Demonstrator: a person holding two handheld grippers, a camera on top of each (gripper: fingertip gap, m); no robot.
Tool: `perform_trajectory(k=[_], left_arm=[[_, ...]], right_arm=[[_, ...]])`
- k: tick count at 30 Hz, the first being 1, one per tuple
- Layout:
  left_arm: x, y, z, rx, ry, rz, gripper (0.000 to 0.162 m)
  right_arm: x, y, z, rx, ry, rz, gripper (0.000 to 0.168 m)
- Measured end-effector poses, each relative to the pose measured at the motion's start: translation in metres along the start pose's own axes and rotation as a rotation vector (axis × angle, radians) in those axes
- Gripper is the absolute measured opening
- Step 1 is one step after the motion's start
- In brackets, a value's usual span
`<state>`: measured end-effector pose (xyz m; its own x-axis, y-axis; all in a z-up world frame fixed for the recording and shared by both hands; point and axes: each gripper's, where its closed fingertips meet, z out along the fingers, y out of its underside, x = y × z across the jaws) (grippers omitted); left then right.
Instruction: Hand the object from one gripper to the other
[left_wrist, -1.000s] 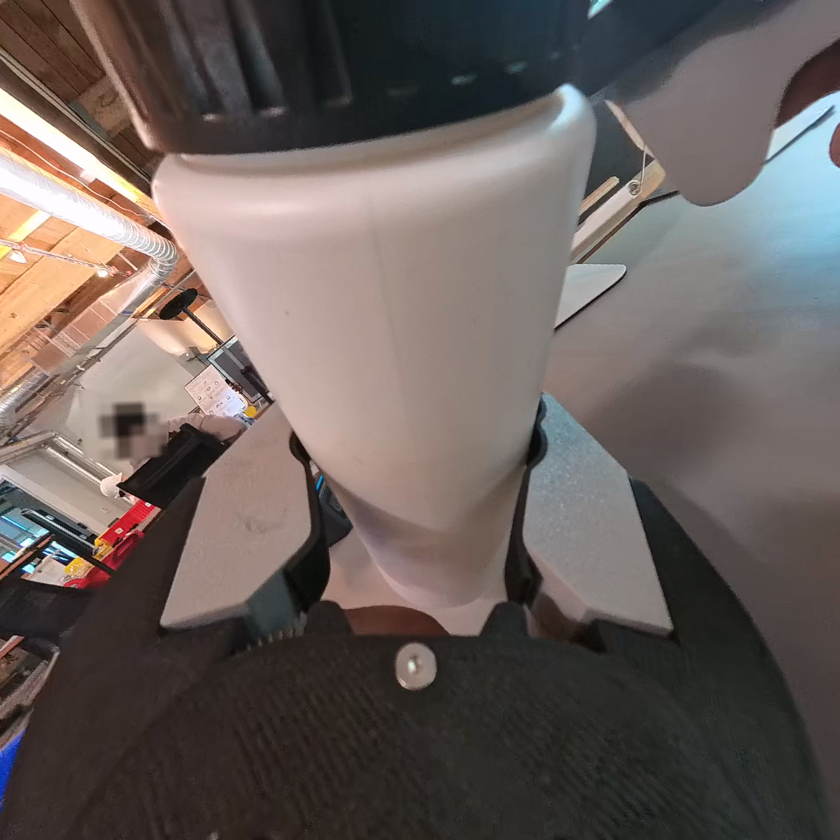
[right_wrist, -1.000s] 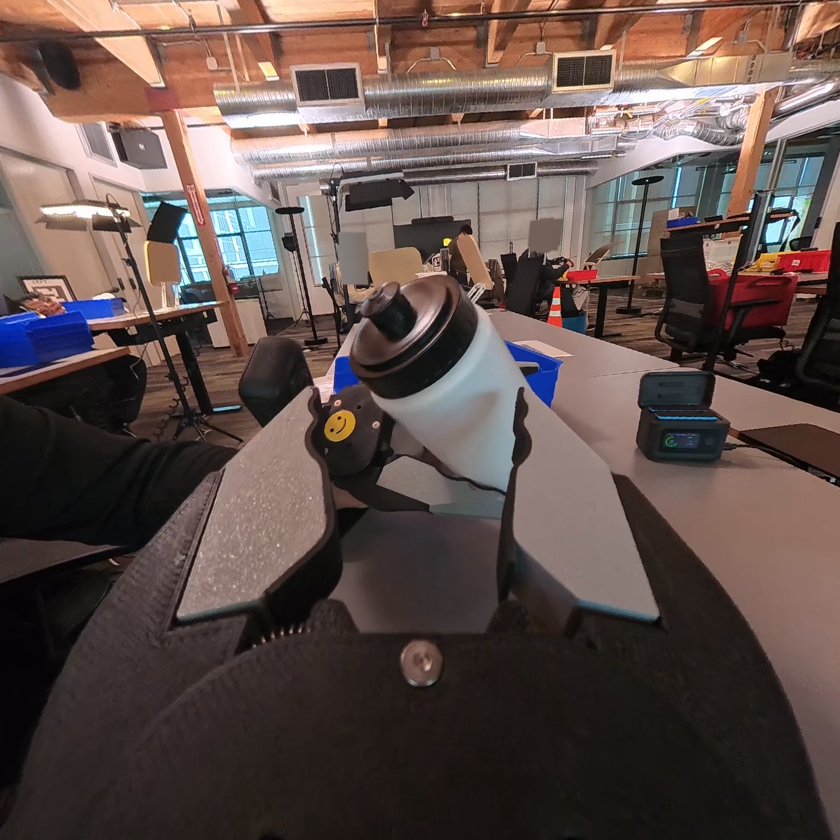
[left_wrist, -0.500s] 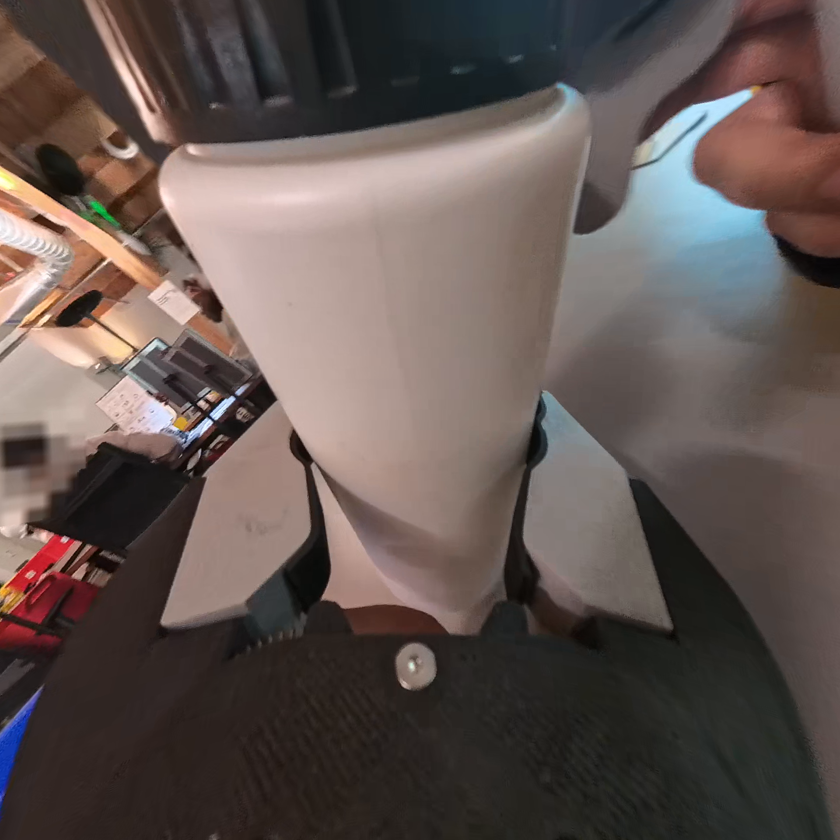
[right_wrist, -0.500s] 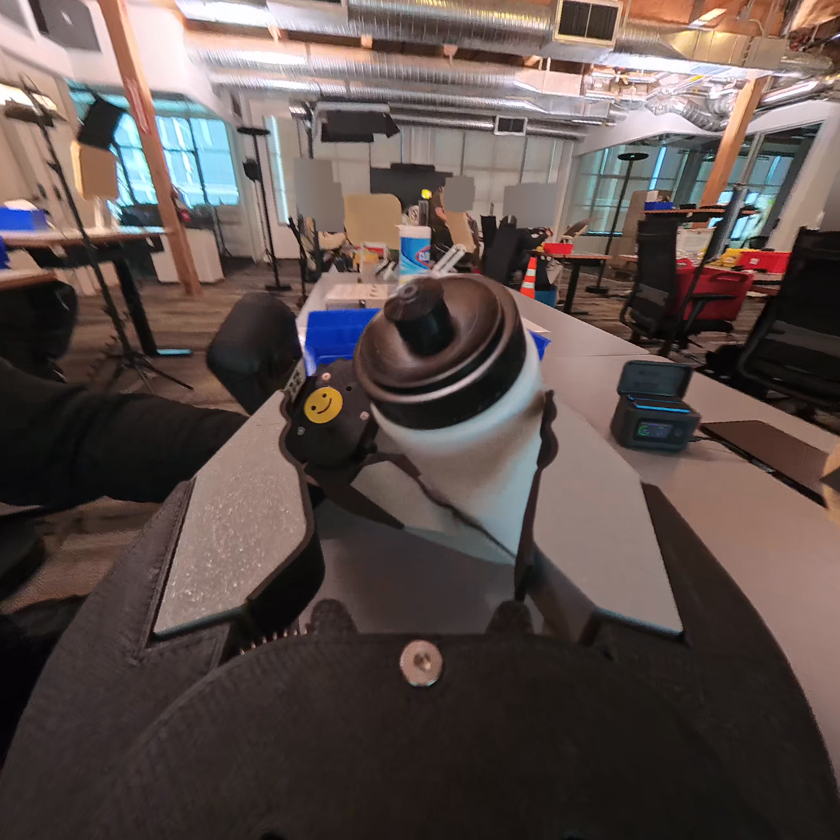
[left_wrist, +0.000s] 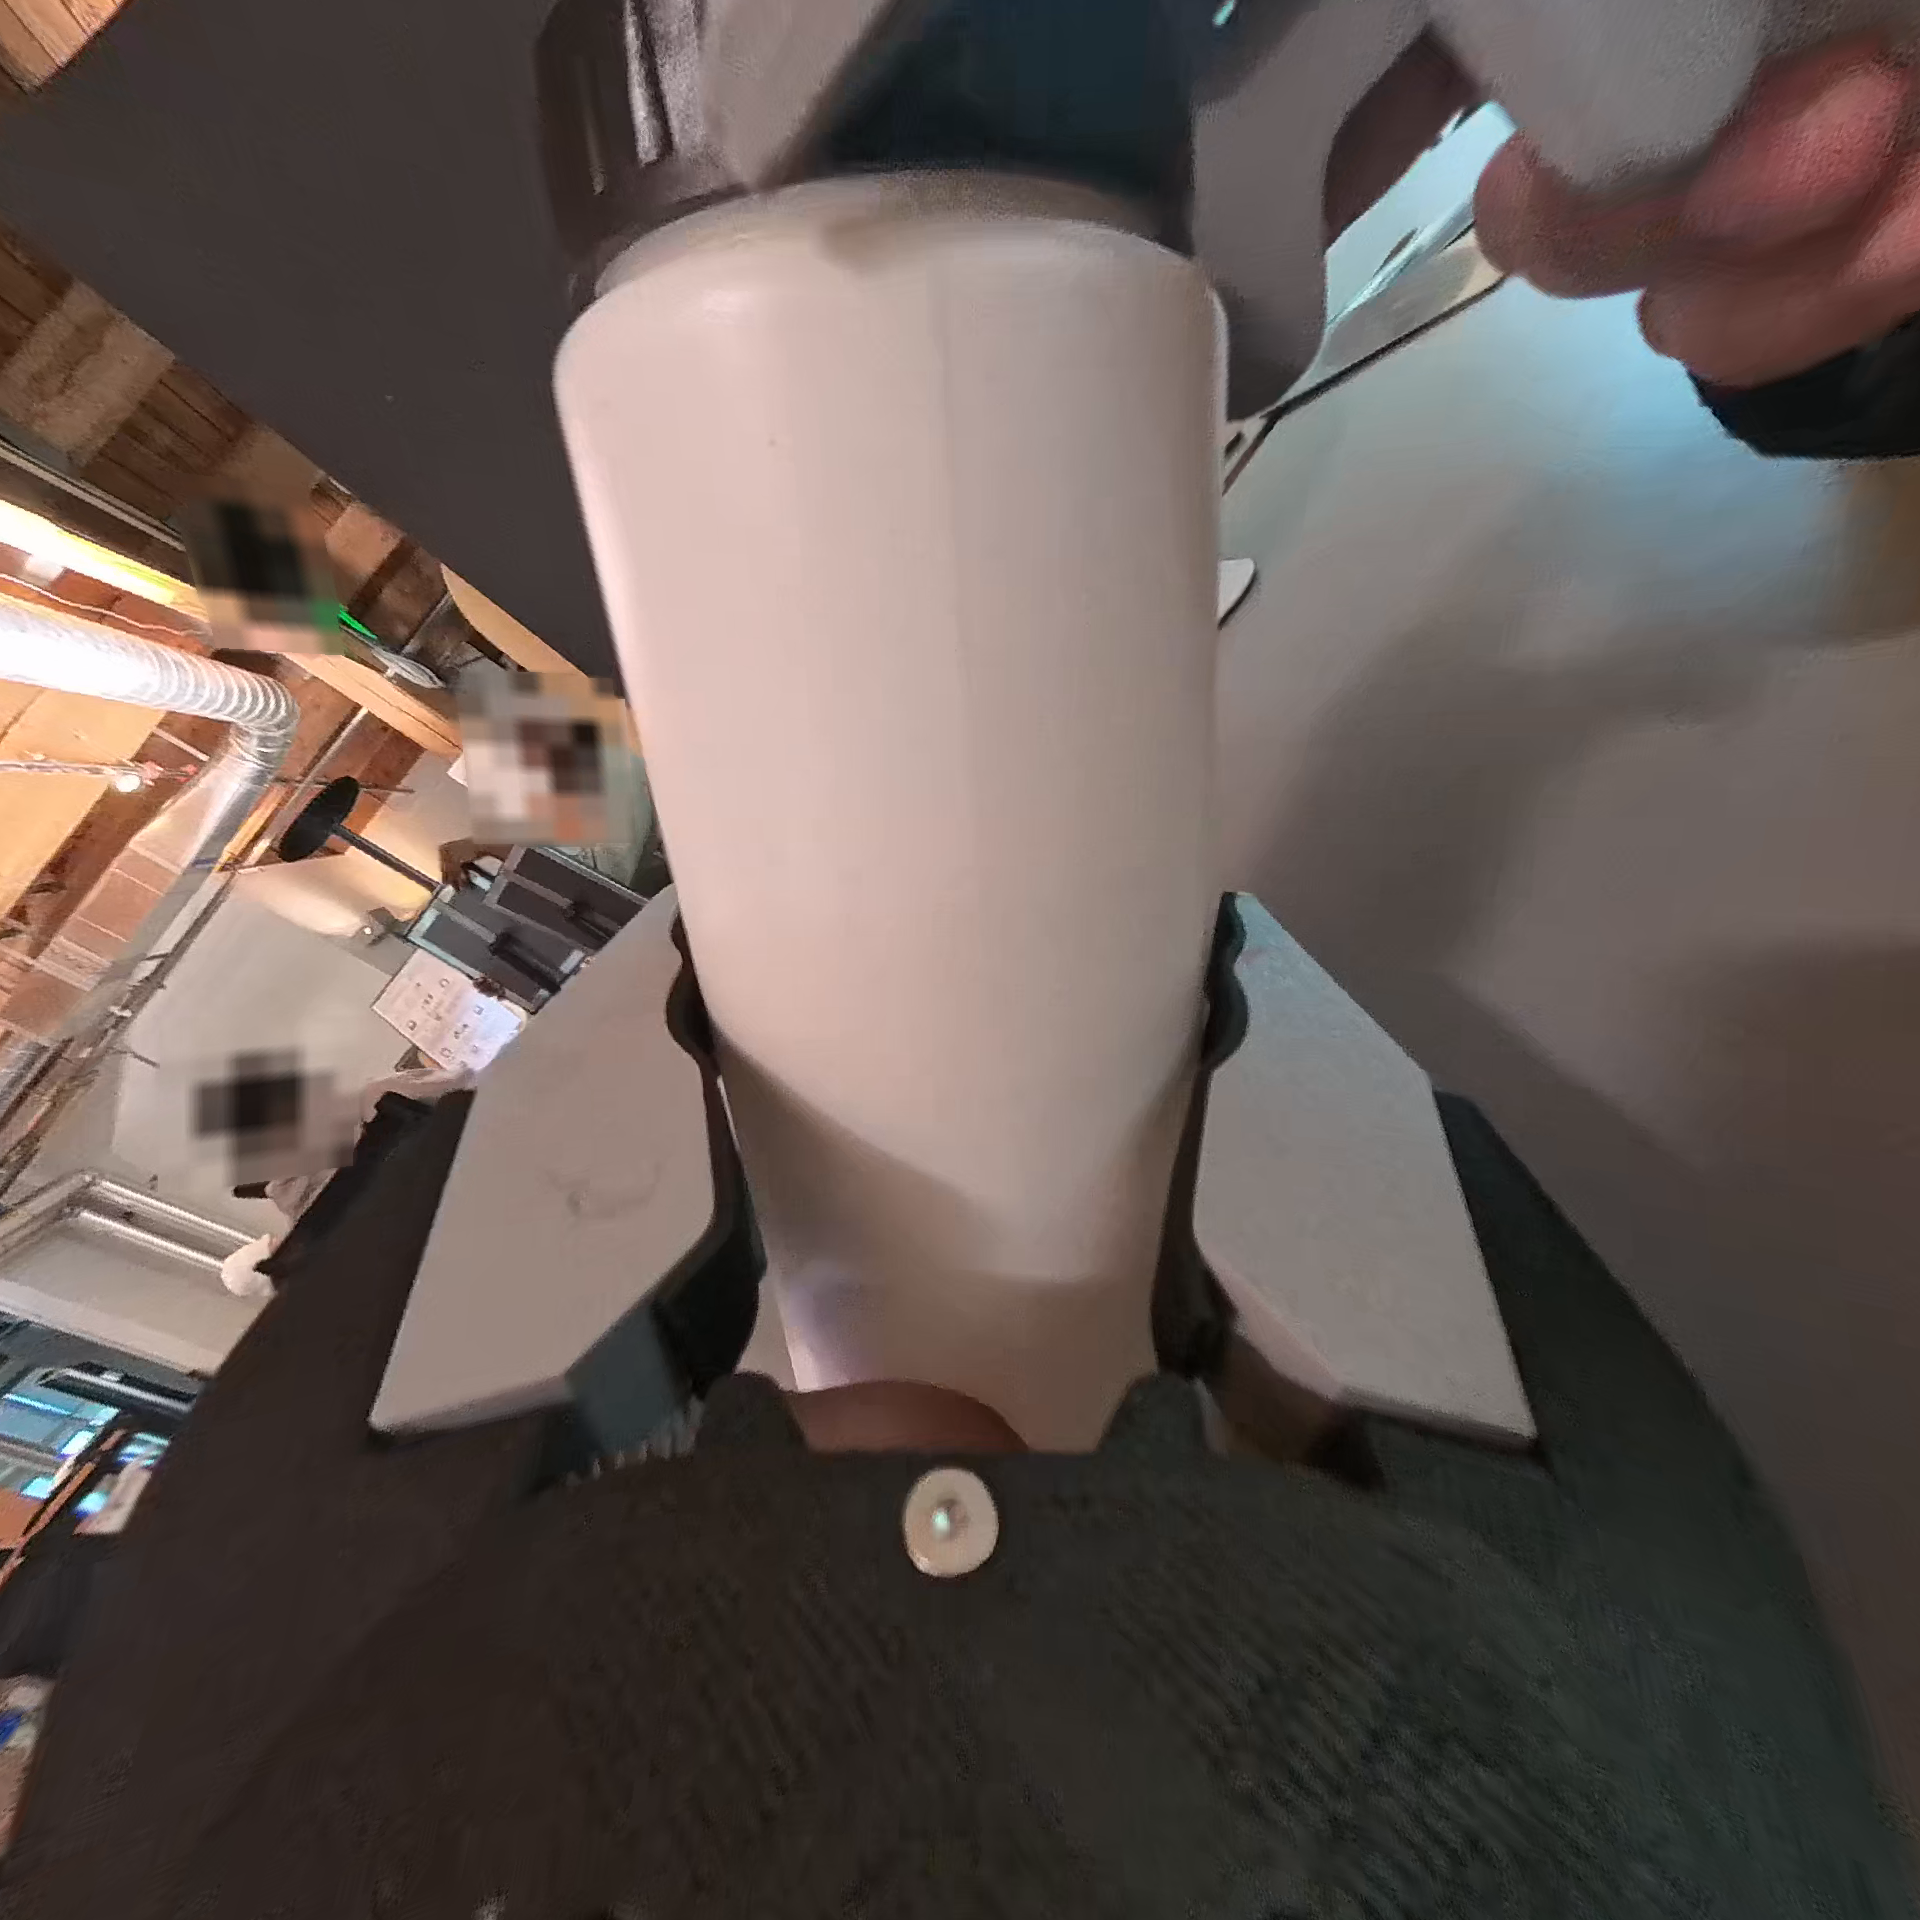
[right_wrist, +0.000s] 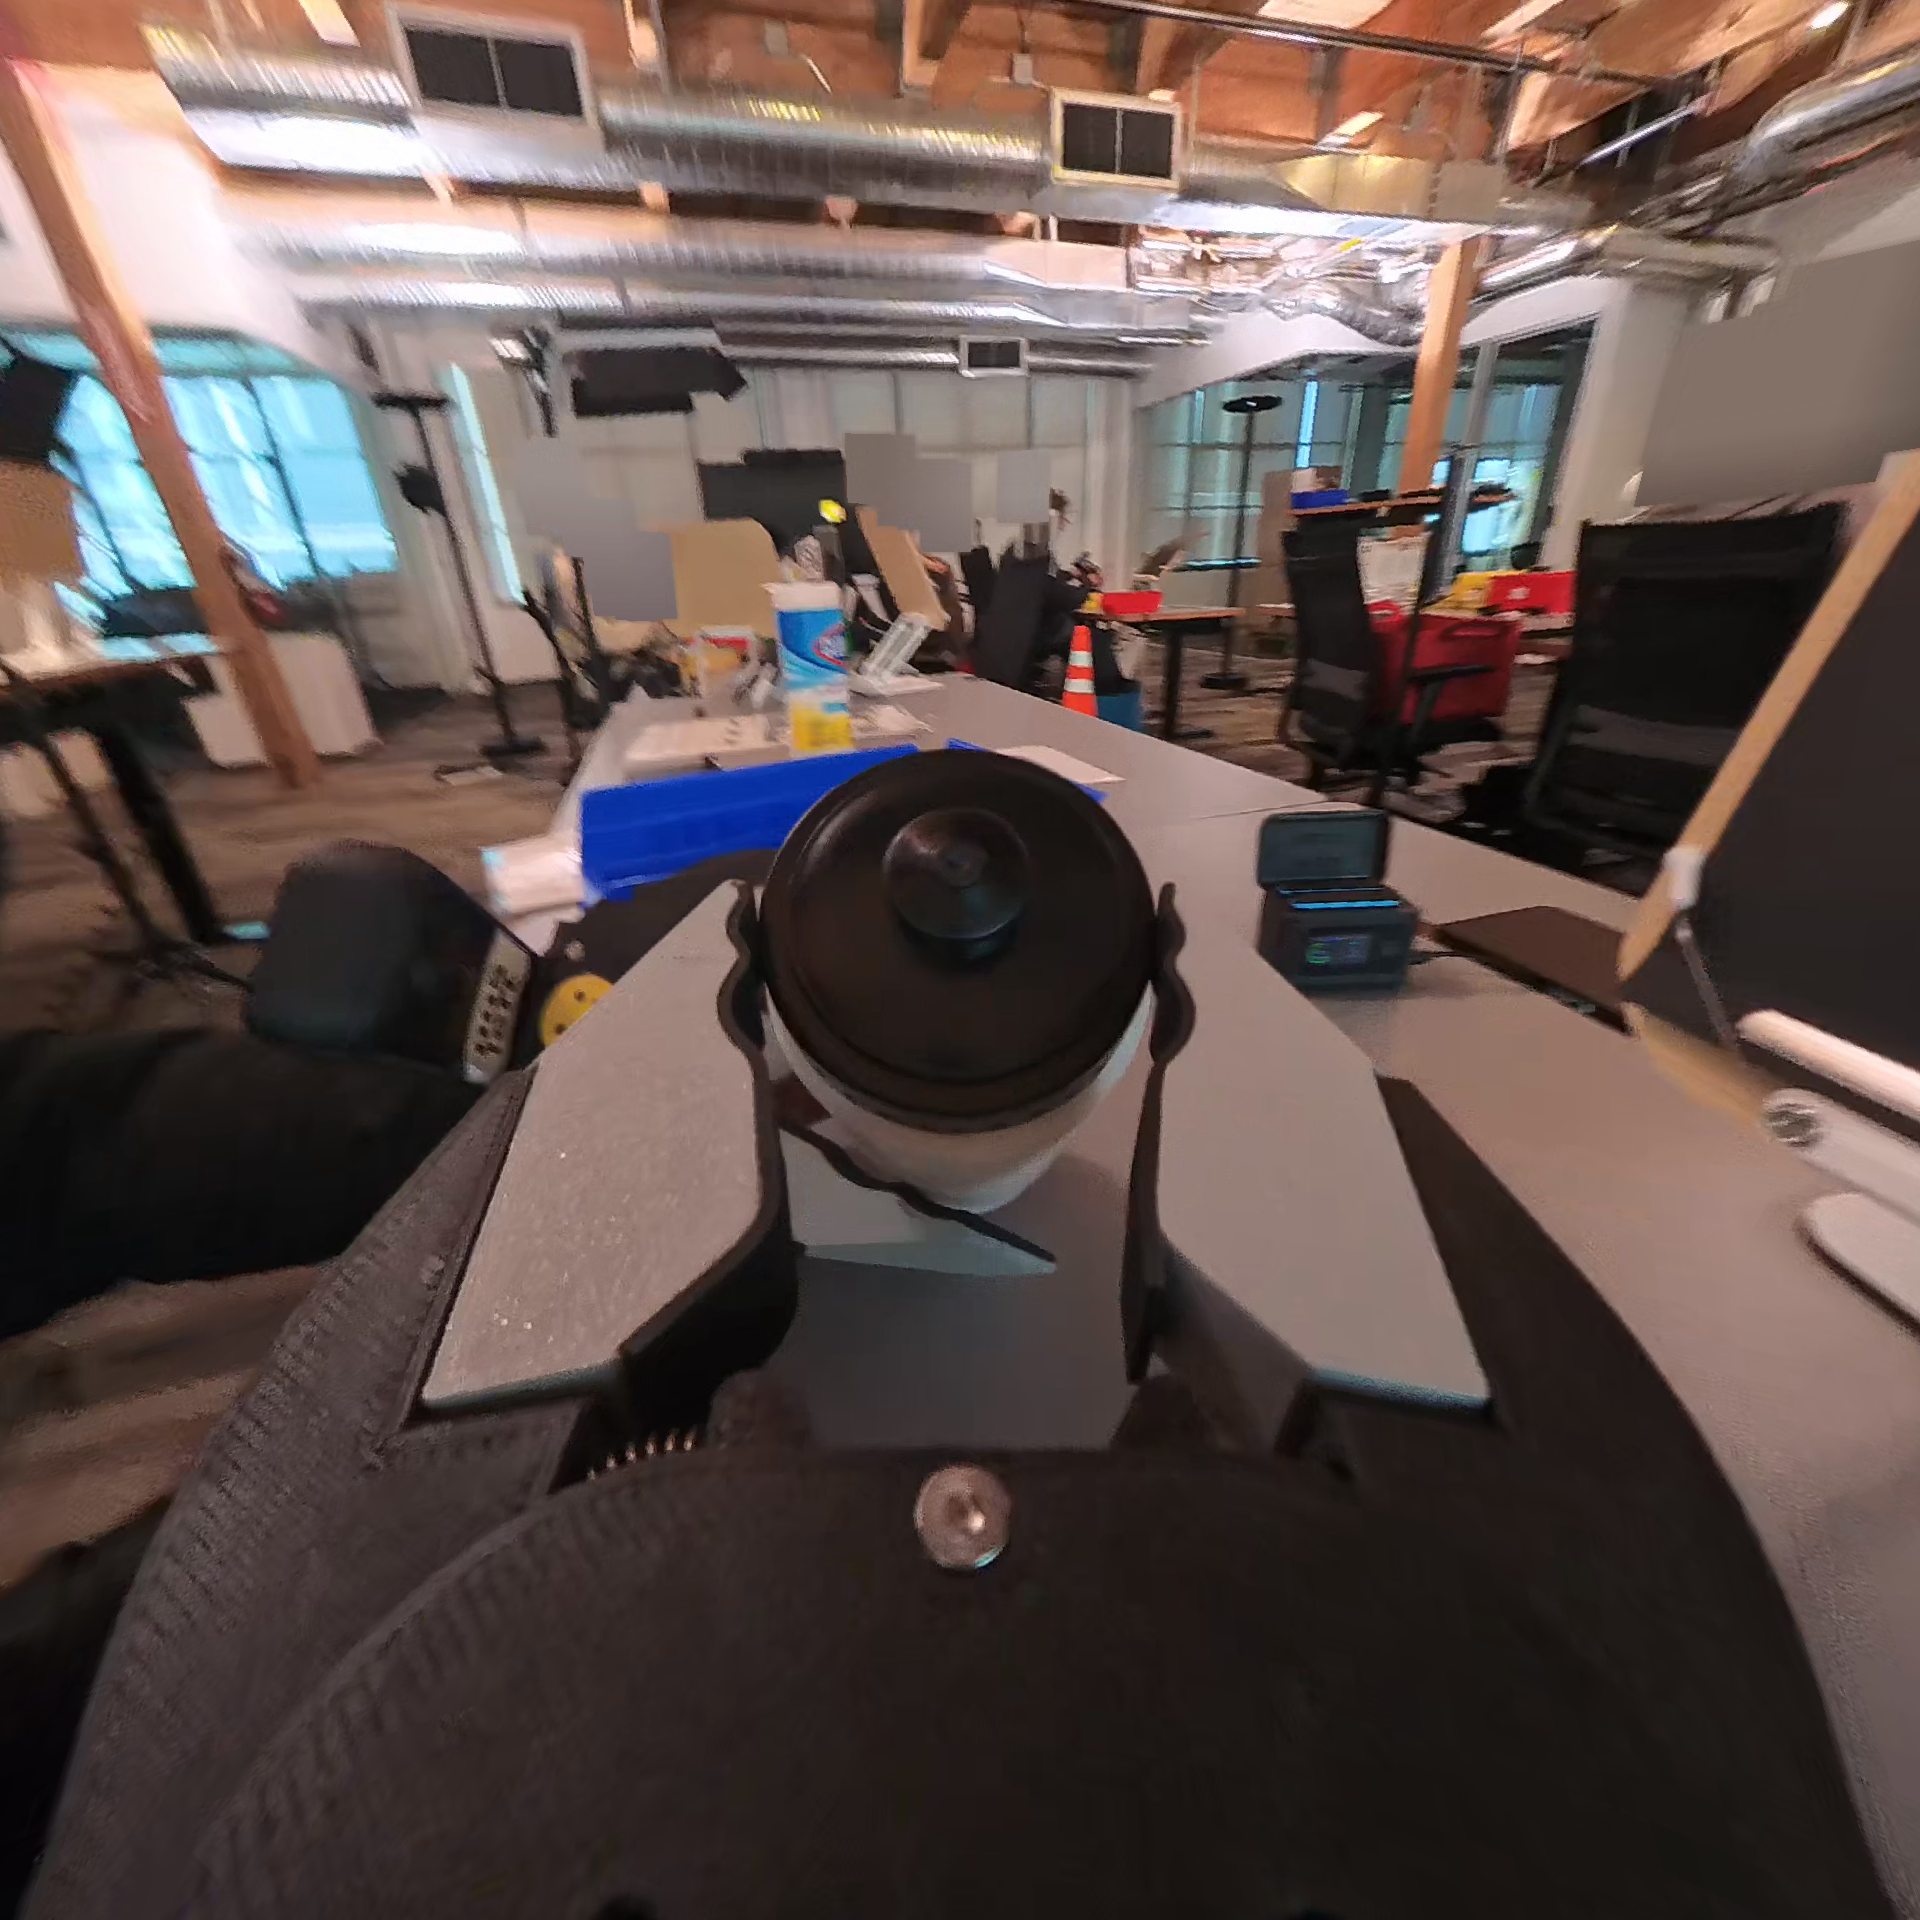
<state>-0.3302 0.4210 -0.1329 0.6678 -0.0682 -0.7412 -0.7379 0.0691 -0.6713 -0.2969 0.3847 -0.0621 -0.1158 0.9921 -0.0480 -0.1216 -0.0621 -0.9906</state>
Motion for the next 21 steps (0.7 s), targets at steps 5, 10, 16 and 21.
perform_trajectory(k=[5, 10, 16, 21], left_arm=[[0.000, 0.003, 0.001, -0.013, -0.014, 0.036, 0.096], [-0.002, 0.004, 0.001, -0.016, -0.021, 0.029, 0.096], [0.008, -0.006, -0.001, 0.035, 0.005, 0.080, 0.096], [0.008, -0.006, -0.001, 0.033, 0.010, 0.076, 0.096]], right_arm=[[0.004, 0.004, 0.002, 0.022, -0.058, 0.163, 0.085], [-0.003, 0.006, 0.006, -0.003, -0.084, 0.139, 0.096], [-0.012, 0.026, 0.018, -0.096, -0.077, 0.073, 0.098], [-0.013, 0.026, 0.019, -0.085, -0.077, 0.079, 0.099]])
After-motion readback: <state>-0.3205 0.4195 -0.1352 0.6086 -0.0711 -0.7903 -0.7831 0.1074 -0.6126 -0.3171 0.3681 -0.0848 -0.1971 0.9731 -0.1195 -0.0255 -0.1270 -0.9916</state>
